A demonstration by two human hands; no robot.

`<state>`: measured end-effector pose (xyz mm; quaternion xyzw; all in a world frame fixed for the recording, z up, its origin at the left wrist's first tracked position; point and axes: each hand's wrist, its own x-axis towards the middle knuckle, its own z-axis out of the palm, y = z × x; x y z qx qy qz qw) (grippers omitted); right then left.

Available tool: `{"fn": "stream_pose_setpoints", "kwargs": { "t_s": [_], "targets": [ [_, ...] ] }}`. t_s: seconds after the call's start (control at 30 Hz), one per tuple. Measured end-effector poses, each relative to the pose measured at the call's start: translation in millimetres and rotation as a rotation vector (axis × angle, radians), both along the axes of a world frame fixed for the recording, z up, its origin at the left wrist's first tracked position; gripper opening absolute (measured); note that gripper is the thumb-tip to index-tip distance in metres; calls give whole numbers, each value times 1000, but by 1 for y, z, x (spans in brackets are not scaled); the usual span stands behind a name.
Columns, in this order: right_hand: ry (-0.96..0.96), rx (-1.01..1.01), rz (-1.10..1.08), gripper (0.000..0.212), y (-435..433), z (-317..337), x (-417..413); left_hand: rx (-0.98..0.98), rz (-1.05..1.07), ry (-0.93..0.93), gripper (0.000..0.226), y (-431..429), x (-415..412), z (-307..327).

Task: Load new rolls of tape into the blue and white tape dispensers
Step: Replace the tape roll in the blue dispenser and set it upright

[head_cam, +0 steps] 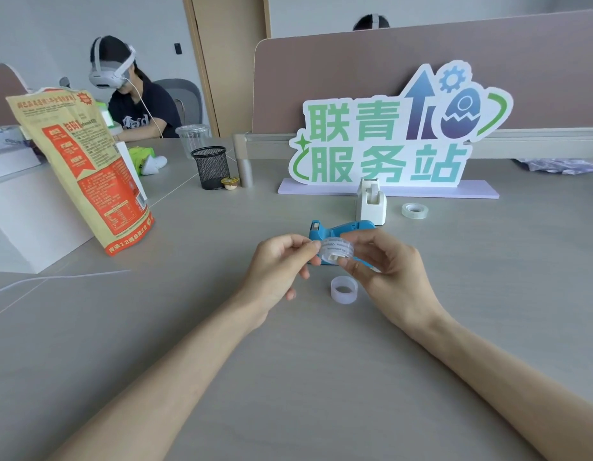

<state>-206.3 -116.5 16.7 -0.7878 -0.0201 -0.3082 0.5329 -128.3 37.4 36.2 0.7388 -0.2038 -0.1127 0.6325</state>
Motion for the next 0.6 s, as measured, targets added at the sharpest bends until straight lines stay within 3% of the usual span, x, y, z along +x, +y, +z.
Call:
{"fn": "stream_pose_setpoints", "kwargs": {
  "t_s": [0.13, 0.4, 0.6],
  "targets": [
    [-10, -45, -44, 40, 0, -2, 2, 24, 0, 4, 14, 1, 1, 4],
    [-53, -280, -134, 27, 0, -10, 7, 96, 3, -25, 16, 5, 5, 7],
    [-88, -585, -181, 33, -4, -10, 5, 112, 14, -84, 16, 7, 9, 7]
  ]
}}
